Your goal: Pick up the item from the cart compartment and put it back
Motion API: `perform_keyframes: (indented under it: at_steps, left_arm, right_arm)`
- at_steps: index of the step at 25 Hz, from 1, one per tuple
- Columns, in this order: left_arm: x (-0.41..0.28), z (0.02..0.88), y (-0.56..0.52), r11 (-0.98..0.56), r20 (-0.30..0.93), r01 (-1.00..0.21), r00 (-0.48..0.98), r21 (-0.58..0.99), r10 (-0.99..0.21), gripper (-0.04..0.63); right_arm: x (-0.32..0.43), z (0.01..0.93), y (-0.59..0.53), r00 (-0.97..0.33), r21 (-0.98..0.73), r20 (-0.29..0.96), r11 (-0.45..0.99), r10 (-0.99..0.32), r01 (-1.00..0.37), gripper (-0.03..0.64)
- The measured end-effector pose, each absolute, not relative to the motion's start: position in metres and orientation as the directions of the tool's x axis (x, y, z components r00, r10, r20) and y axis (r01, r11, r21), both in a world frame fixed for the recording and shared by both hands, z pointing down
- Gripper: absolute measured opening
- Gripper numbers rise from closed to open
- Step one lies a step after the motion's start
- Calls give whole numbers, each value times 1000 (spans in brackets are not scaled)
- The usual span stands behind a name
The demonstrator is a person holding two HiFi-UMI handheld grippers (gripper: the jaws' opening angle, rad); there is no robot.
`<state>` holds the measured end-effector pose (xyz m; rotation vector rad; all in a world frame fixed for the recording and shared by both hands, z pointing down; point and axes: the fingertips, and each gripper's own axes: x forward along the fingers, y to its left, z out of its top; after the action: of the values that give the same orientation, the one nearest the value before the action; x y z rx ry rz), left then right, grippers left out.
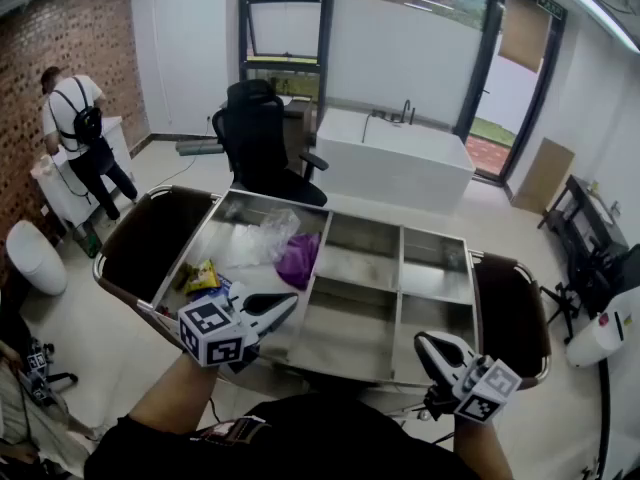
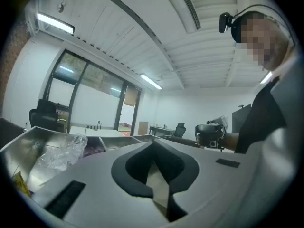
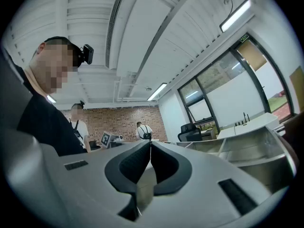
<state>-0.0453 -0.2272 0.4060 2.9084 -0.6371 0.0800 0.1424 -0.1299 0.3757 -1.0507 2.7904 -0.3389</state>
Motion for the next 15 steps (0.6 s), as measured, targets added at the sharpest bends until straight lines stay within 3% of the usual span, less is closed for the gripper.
perform_keyframes:
  at_steps: [5,8,12,15]
  left_arm:
    - [-64,396,-285,-841,144,-541,834,22,-533,7]
    - [-85,390,-350,-792,213,-610,769,-36,-603,149]
    - [-115,440,-444,-700,466,-711,600,-61,-650,395]
    - [-126,490,-483,-662,594,-748,551,41,-586,469]
  right_arm:
    - [142,373,-130,-746,-254,-46,730,-664,-635,-6]
    - [142,370,-129,-740,-253,-58,727,-670,-639,-6]
    - [150,371,-124,-720,-254,-66,709,-691,-658,-6]
    - [163,373,-119,-690,-265,-70,680,-720,-683,-6]
